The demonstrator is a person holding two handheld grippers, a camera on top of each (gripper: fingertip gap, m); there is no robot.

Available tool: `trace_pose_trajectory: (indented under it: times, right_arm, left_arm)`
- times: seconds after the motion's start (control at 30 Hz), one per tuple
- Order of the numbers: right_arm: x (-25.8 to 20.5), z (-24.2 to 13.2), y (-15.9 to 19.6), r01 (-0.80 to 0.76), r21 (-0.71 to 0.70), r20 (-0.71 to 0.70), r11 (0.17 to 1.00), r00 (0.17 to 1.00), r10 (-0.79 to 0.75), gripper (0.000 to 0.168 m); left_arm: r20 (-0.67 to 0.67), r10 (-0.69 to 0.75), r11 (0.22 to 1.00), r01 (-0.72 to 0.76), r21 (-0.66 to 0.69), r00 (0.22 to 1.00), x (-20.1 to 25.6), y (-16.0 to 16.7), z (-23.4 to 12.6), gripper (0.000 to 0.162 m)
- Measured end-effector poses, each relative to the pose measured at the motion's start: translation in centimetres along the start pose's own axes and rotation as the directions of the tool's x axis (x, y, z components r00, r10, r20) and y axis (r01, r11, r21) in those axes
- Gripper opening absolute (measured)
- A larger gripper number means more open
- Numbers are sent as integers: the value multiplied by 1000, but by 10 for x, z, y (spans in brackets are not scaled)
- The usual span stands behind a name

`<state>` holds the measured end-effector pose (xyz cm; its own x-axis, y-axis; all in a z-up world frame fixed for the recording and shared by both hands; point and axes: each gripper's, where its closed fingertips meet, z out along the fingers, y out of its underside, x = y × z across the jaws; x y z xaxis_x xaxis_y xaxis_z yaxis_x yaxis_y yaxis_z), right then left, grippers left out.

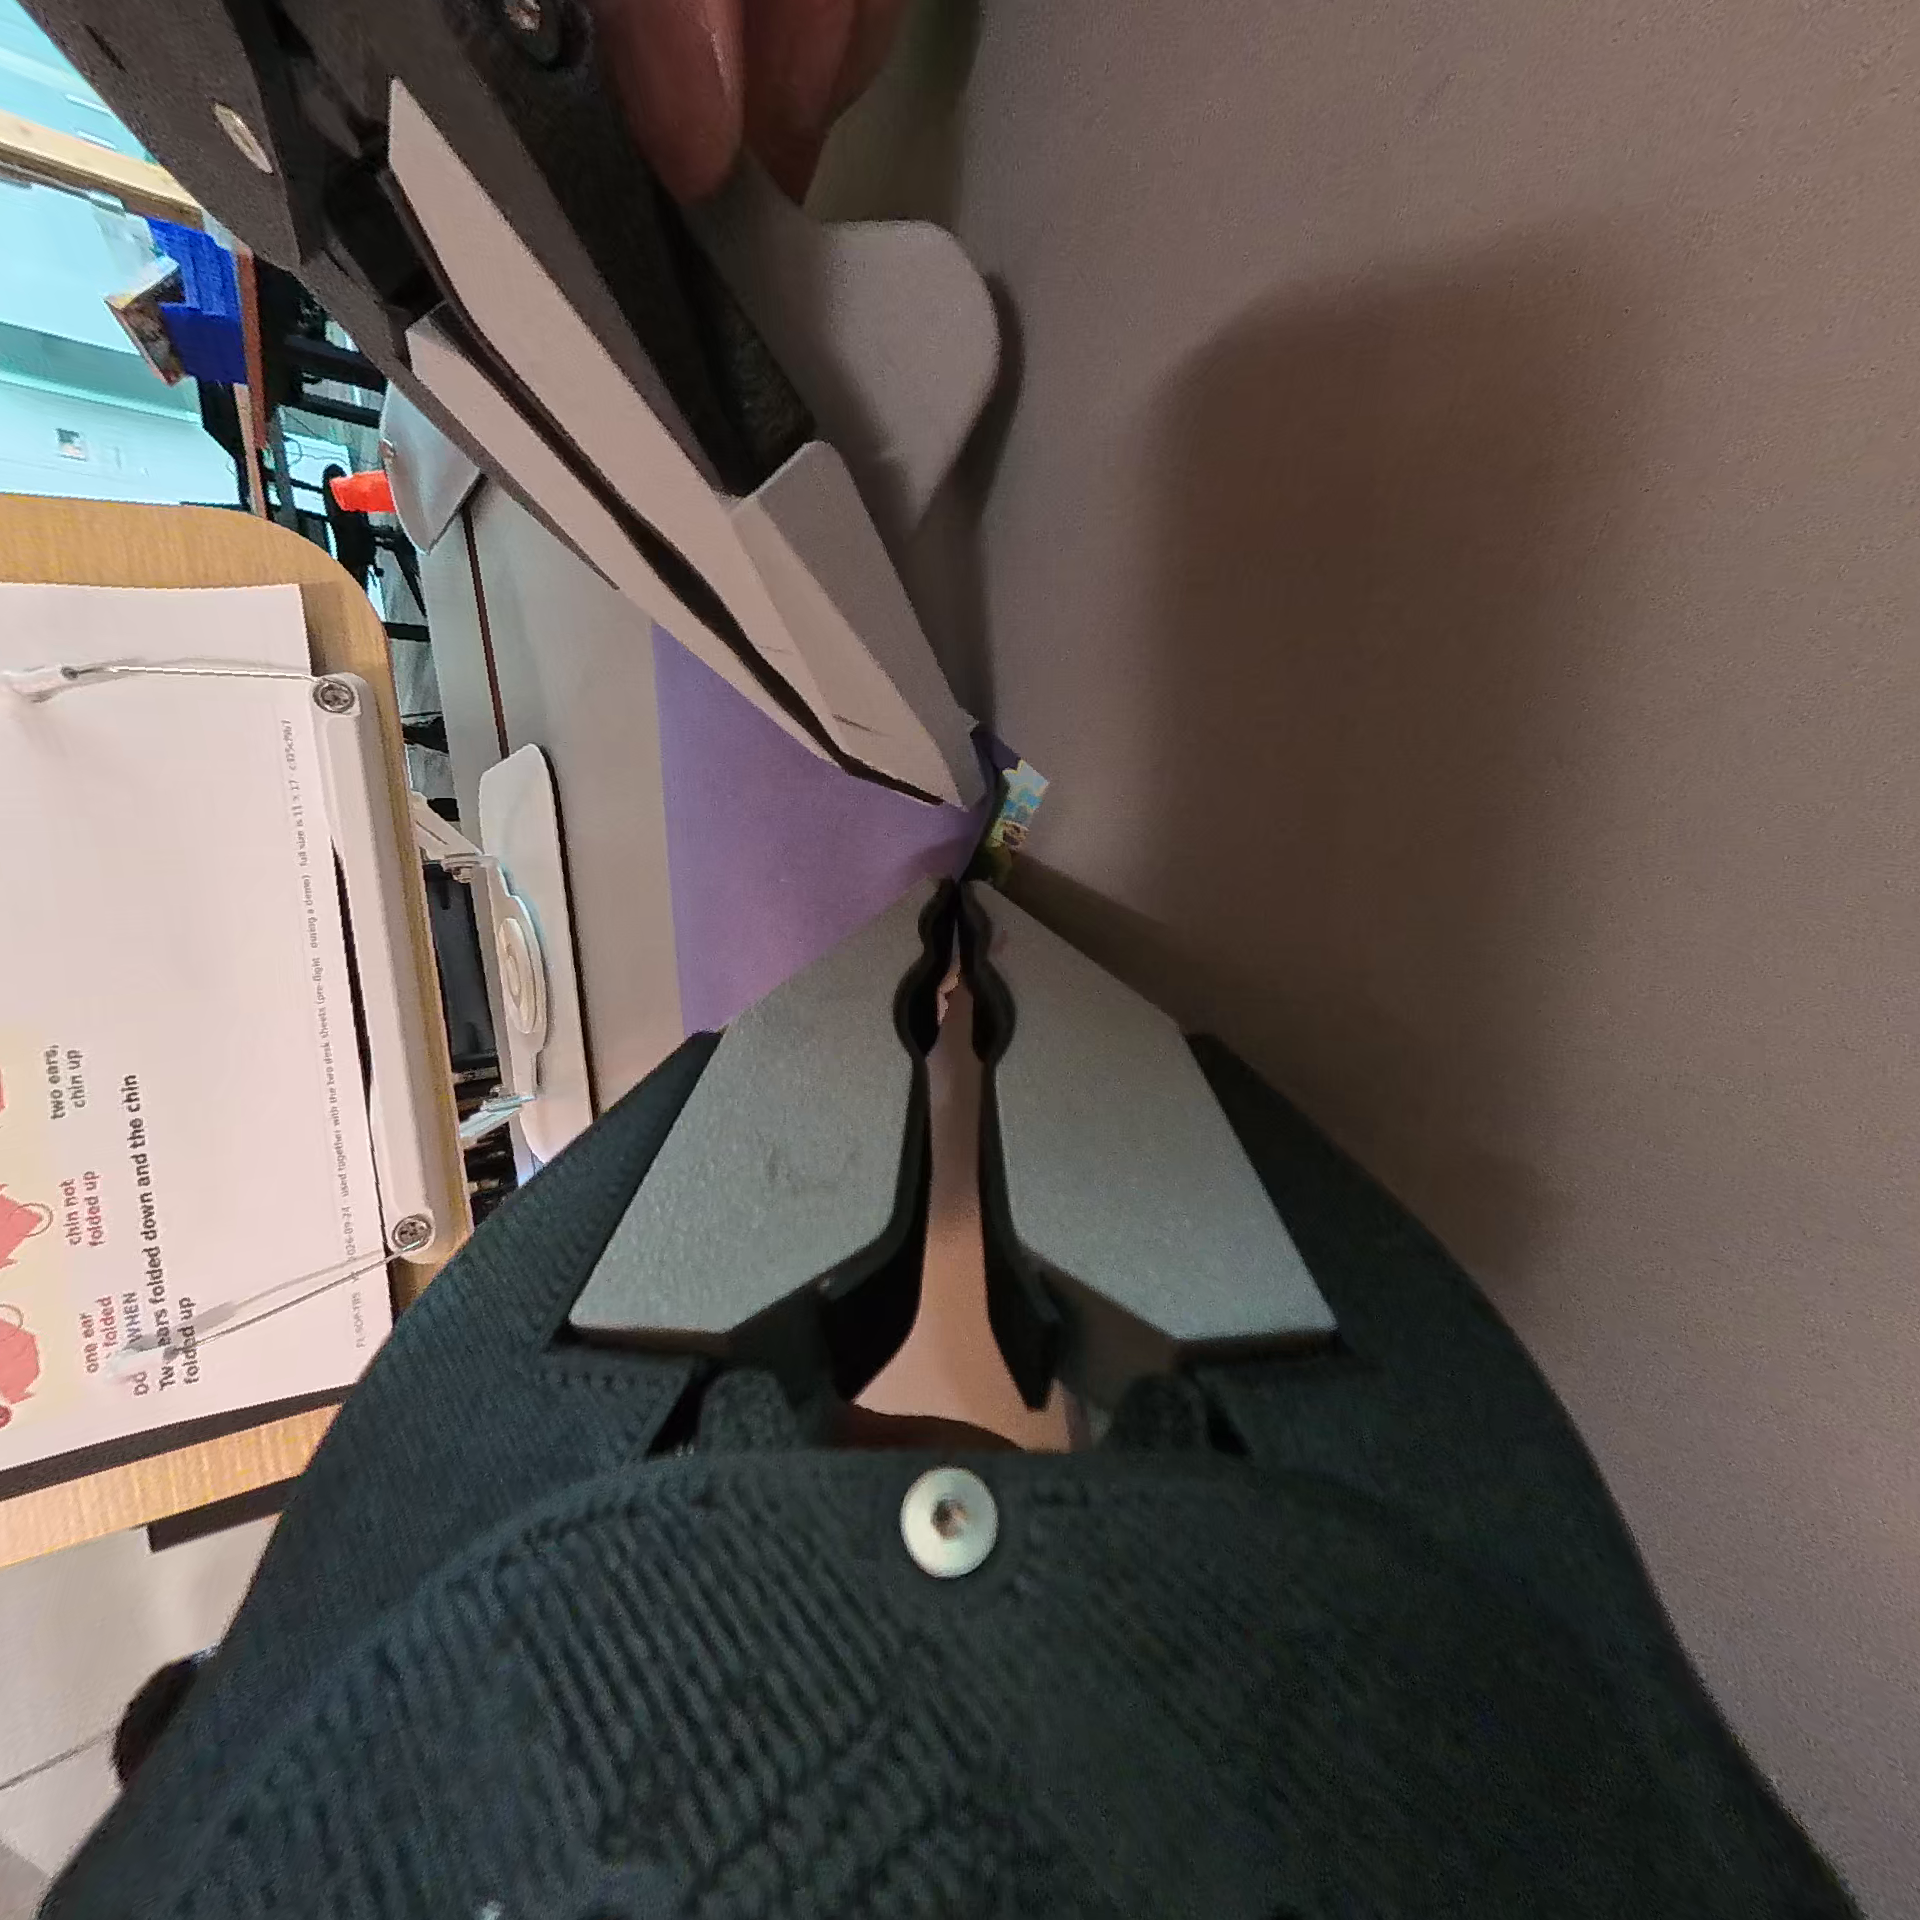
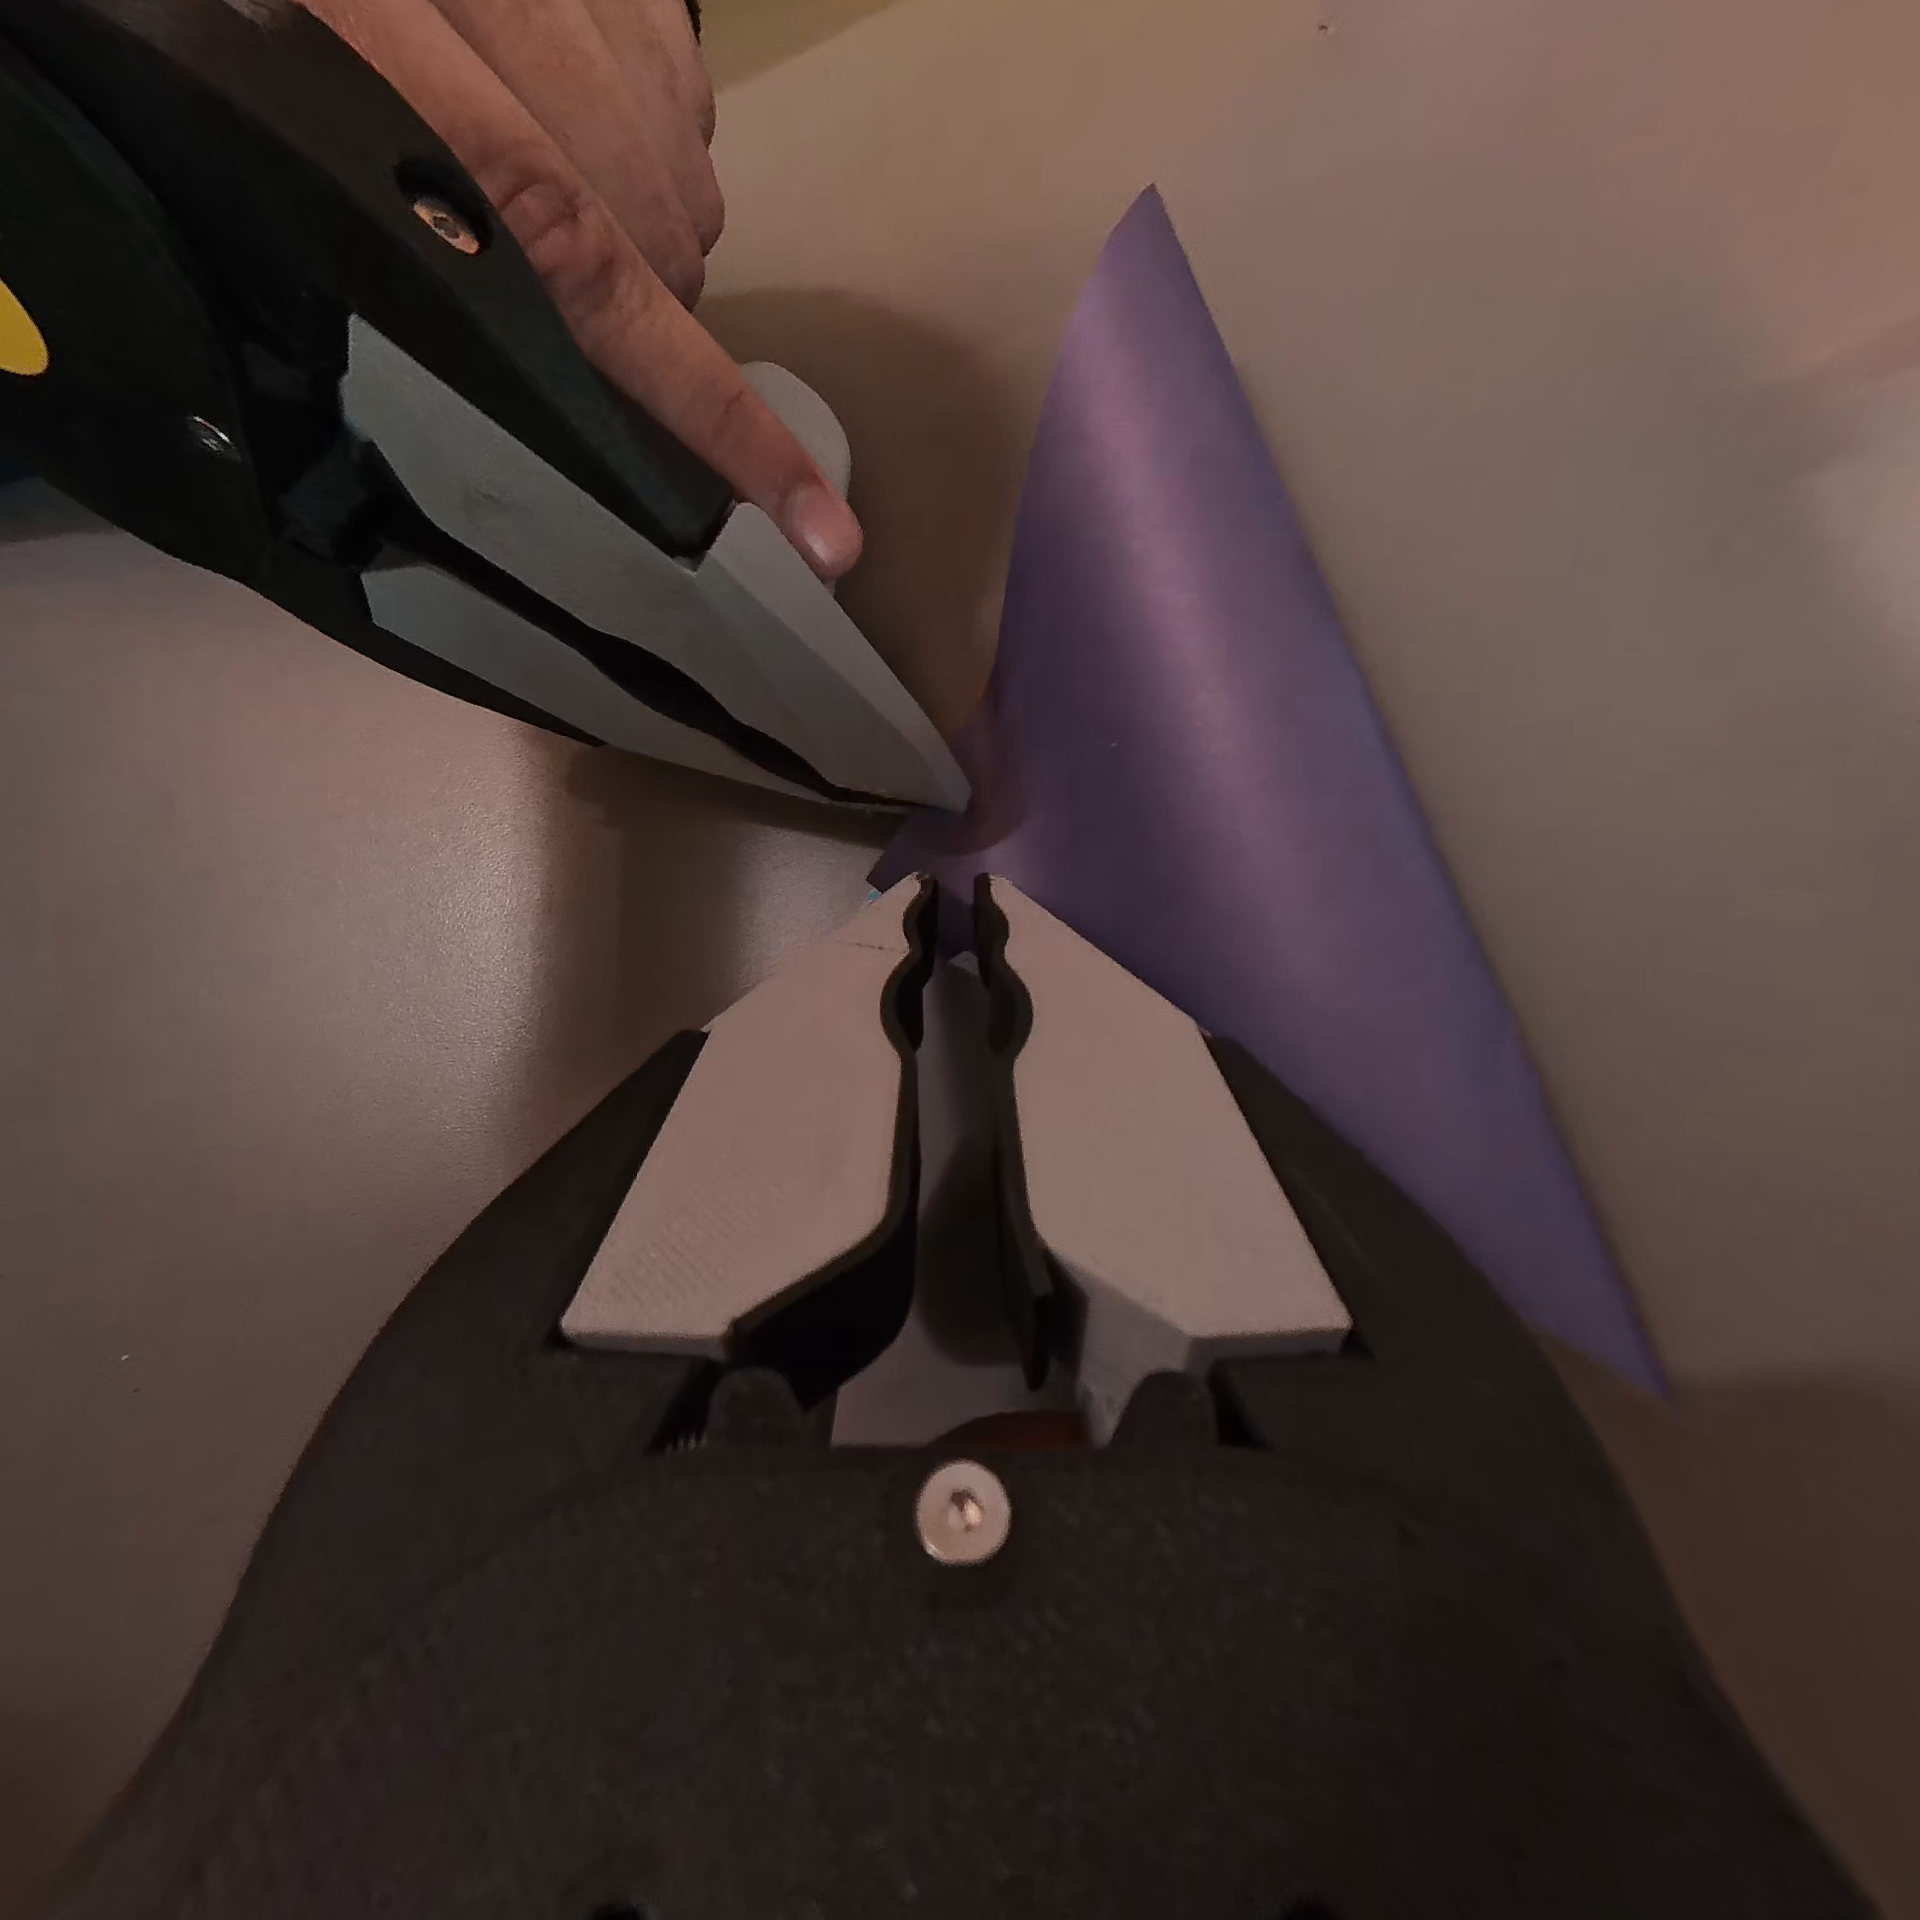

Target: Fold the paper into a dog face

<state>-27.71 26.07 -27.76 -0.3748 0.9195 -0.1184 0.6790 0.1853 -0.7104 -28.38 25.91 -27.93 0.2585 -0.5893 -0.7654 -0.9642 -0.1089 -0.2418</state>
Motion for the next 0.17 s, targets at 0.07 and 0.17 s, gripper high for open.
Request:
trace_pose_trajectory:
  times: [0.07, 0.17]
  right_arm:
    - [0, 0, 0, 11, -3, -2, 1000, 1000, -11, 3]
    - [0, 0, 1, 14, -3, -1, 1000, 1000, -14, 1]
  left_arm:
    - [-3, -1, 1000, 1, 9, 1000, 1, -1, -2, 0]
    - [-14, -31, 999, 31, 40, 999, 0, -5, -7, 0]
